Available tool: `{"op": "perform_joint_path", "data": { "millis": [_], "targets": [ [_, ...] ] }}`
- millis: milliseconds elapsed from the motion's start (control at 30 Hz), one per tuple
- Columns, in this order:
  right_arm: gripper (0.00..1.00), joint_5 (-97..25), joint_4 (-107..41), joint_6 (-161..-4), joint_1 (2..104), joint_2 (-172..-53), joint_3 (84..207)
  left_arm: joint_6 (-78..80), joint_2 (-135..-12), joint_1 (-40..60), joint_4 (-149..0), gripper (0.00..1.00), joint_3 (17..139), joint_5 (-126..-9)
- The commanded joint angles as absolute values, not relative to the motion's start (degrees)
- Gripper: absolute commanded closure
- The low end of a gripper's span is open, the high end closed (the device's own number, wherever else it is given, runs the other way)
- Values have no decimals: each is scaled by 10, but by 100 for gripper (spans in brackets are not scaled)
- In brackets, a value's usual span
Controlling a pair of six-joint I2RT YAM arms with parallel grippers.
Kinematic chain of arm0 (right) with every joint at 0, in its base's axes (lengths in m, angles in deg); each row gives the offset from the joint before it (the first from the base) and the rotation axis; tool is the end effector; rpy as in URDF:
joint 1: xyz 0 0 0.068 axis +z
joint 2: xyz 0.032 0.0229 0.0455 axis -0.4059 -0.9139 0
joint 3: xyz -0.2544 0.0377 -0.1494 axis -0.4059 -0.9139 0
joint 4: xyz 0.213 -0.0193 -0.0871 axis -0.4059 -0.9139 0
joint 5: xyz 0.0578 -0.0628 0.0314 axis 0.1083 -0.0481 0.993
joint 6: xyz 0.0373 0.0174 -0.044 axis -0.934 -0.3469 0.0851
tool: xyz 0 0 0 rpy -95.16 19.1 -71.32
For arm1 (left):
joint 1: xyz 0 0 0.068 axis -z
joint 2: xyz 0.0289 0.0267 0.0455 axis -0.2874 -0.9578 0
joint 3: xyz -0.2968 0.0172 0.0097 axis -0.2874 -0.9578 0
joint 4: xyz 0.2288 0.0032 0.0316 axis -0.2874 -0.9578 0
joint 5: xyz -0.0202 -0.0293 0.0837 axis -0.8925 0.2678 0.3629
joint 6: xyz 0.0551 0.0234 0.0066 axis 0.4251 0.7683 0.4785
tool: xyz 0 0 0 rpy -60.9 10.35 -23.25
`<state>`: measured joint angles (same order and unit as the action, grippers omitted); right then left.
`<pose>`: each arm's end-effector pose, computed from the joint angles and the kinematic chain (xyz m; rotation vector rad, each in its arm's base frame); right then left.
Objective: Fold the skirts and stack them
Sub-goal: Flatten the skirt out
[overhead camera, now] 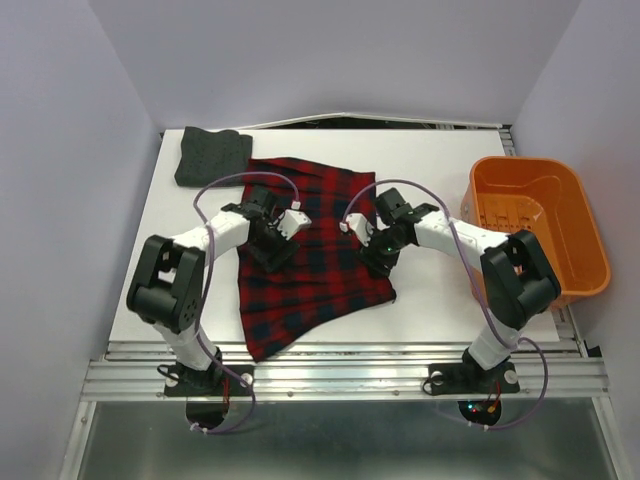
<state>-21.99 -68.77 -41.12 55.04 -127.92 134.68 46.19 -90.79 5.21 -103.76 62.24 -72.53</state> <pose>0.2546 0.1731 0.2305 -1.5545 2.2310 0.5161 0.2677 -0.1188 0.2209 1.2985 2.3112 -0.2470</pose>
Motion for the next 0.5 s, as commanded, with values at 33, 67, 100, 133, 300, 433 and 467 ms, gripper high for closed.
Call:
{"op": "perform_joint_path", "data": {
  "millis": [33,67,100,133,300,433,467],
  "targets": [
    [43,-261,-663,-417,543,-1307,1318,446,-1013,53,-1004,26,708,-734],
    [44,-265,-661,-417,537,-1310,1311,447,-1047,52,-1005,27,736,-737],
    [44,-272,-662,-419,527,-1312,1308,444,-1062,53,-1007,28,750,-740],
    [45,-275,-662,-421,520,-1314,1308,443,-1076,53,-1009,28,764,-744],
    [47,-299,-663,-416,472,-1330,1319,429,-1134,54,-1014,29,850,-757],
    [46,-301,-666,-414,444,-1326,1364,415,-1120,54,-1021,25,875,-778],
    [46,-300,-671,-413,444,-1322,1375,415,-1109,54,-1023,24,872,-780]
  ]
}}
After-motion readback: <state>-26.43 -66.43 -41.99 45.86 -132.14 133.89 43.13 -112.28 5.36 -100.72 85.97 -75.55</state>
